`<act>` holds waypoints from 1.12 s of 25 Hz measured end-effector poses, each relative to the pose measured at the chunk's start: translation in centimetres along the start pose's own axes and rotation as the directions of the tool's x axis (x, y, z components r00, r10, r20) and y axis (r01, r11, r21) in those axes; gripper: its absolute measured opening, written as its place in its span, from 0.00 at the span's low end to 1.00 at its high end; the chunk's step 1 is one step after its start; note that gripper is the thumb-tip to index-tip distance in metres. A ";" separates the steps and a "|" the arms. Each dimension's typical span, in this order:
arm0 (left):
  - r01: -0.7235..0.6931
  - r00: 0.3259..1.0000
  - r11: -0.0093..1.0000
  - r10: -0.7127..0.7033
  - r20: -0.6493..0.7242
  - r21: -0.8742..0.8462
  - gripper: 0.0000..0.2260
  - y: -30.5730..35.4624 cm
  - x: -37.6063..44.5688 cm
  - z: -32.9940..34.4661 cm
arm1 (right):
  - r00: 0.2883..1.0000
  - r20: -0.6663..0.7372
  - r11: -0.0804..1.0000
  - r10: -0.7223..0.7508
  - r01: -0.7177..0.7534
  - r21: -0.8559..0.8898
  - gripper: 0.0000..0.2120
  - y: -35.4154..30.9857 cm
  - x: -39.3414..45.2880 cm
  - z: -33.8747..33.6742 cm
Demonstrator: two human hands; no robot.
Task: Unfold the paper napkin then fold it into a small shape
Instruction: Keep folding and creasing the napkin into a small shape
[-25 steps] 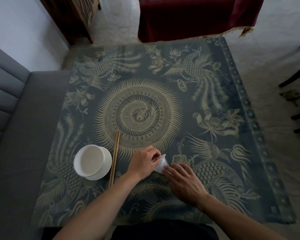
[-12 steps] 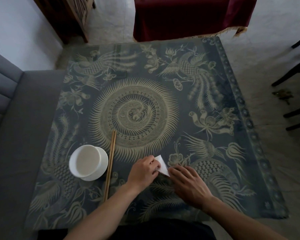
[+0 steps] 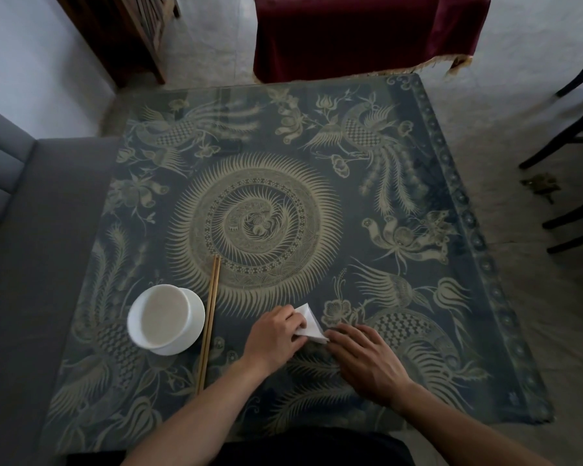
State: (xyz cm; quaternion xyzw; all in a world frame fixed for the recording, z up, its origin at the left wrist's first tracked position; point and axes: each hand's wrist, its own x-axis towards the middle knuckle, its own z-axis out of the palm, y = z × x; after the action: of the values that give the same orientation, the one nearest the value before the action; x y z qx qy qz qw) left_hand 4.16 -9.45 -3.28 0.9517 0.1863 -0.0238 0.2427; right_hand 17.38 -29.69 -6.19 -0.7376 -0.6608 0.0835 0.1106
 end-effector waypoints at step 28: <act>-0.278 0.958 0.915 0.242 0.154 0.291 0.26 -3.1 -5.5 2.0 | 0.994 0.110 0.990 0.009 0.007 -0.141 0.28 -1.3 0.0 0.1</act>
State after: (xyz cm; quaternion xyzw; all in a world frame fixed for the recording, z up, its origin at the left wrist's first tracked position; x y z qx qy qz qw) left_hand -2.03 -9.75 -5.69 0.9913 0.0375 -0.0748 0.1017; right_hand 16.12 -29.55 -5.91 -0.7383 -0.6697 0.0773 0.0213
